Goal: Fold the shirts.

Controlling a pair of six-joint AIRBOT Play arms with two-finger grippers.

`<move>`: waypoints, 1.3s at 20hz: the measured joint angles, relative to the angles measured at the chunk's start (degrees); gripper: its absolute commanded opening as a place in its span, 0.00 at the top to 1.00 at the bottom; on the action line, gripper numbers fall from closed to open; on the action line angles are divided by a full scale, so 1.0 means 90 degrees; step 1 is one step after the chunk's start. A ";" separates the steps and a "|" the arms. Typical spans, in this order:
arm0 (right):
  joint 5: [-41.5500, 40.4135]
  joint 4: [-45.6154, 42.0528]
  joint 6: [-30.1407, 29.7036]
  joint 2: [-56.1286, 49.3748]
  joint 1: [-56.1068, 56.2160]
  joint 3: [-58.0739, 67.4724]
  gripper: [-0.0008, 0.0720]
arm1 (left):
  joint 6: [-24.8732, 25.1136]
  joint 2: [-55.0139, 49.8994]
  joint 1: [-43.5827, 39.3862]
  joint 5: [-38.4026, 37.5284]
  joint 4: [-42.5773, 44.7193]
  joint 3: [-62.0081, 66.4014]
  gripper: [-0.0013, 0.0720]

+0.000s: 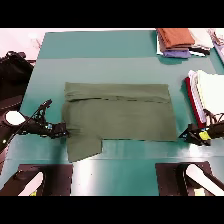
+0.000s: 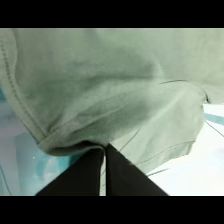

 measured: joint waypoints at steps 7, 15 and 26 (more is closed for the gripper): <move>-0.0447 0.0476 -0.0092 -0.0576 0.1265 0.0104 0.92 | 0.0019 0.0002 0.0000 -0.0121 0.0053 0.0053 0.96; 0.0253 -0.0554 -0.0027 0.0651 0.2254 0.0954 0.96 | -0.0265 0.1020 0.0000 -0.0806 0.0449 0.0056 0.96; 0.0100 -0.1027 0.0226 0.1180 0.2399 0.1304 0.97 | -0.0168 0.0500 -0.0005 -0.0670 0.0321 0.1173 0.96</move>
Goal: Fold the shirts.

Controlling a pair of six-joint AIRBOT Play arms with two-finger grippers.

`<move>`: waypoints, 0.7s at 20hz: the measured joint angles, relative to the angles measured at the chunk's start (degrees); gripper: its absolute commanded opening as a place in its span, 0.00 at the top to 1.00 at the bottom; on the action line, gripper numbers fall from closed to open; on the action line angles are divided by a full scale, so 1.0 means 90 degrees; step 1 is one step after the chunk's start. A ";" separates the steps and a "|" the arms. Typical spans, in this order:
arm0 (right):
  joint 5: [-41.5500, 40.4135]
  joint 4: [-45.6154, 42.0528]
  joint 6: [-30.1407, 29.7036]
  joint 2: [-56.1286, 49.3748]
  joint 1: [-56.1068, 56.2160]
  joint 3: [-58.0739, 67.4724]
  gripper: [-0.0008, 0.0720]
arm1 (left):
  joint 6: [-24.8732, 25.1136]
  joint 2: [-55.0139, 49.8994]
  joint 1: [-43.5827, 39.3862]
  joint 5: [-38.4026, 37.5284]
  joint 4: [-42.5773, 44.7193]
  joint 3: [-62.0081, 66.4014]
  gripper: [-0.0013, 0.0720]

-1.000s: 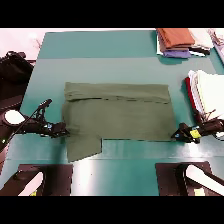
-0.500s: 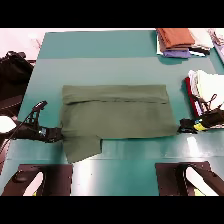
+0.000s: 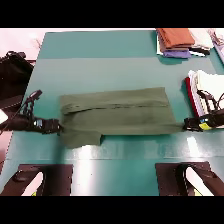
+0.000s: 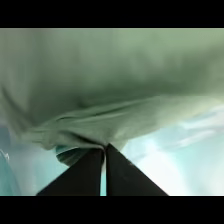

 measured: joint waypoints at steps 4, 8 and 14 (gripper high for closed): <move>-0.0498 0.0068 0.0085 -0.0988 0.0403 0.0947 0.97 | 0.0265 -0.1547 0.0005 0.0738 0.0017 0.0971 0.95; -0.0901 0.0112 0.0250 -0.2239 0.0826 0.2302 0.96 | 0.0359 -0.2888 0.0005 0.1287 0.0036 0.1943 0.95; -0.1039 0.0199 0.0321 -0.3888 0.1141 0.3968 0.47 | 0.0389 -0.3762 0.0007 0.2011 0.0046 0.2633 0.30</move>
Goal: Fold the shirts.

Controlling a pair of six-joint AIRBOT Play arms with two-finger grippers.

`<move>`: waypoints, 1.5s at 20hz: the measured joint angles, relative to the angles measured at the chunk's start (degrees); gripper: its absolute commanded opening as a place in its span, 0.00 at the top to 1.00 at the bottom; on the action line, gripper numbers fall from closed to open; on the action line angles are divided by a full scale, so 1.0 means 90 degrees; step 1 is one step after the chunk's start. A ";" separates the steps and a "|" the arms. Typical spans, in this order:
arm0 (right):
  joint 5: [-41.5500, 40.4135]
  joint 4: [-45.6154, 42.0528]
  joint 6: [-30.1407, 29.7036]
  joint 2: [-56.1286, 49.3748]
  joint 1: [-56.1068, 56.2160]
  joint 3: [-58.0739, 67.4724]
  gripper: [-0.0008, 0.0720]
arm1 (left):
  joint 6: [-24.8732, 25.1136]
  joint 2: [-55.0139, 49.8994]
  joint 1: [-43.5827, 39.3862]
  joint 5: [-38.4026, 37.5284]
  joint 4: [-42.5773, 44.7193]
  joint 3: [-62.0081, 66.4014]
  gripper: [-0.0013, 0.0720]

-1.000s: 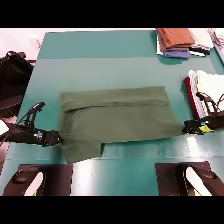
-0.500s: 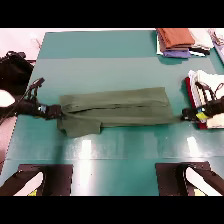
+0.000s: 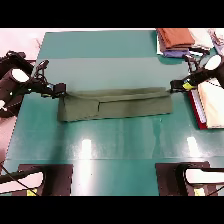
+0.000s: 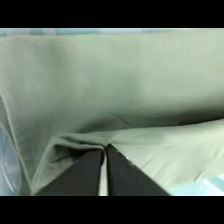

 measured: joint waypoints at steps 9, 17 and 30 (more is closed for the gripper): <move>0.0427 0.1496 -0.0699 -0.0704 -0.1086 0.0095 0.23 | -0.0141 -0.0148 0.0002 0.0022 -0.0214 0.0121 0.95; 0.0563 0.3191 -0.1423 -0.1433 -0.1851 -0.1156 0.56 | -0.0279 -0.0306 -0.1292 0.0568 -0.0661 0.0153 0.95; 0.0765 0.3852 -0.1603 -0.0338 -0.0646 0.0580 0.96 | -0.0690 -0.2824 -0.3143 0.0918 -0.0750 0.2548 0.95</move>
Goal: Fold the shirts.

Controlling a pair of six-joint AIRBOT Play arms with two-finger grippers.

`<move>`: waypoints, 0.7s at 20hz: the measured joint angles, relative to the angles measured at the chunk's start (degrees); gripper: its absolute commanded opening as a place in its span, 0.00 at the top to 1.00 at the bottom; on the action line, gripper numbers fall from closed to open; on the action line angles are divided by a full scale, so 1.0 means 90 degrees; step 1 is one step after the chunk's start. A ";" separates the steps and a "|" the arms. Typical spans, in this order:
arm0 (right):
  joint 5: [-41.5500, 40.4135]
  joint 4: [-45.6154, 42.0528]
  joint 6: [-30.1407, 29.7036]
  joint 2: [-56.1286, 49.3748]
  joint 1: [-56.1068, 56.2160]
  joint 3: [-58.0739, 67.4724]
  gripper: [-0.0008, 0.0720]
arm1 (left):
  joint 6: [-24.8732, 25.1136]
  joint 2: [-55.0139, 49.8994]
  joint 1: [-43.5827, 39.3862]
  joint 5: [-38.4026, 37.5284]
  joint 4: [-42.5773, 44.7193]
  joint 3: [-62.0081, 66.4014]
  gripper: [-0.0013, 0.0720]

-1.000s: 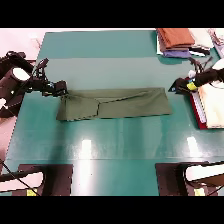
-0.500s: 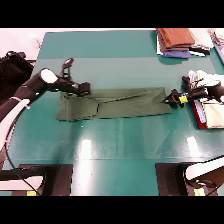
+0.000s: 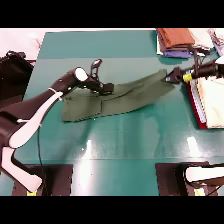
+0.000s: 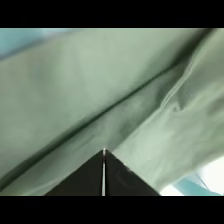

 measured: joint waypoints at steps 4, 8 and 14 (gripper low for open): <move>0.0095 0.0015 0.0364 0.0333 0.0673 0.0947 0.96 | -0.0131 -0.0539 -0.0143 -0.0102 0.0005 0.0435 0.95; 0.0087 0.0022 0.0627 0.0425 0.1392 0.1651 0.96 | -0.0177 -0.0746 -0.0194 -0.0126 0.0015 0.0556 0.95; -0.0311 0.0039 0.0860 0.0432 0.2475 0.2096 0.96 | -0.0189 -0.0741 0.0068 -0.0544 0.0141 0.1124 0.95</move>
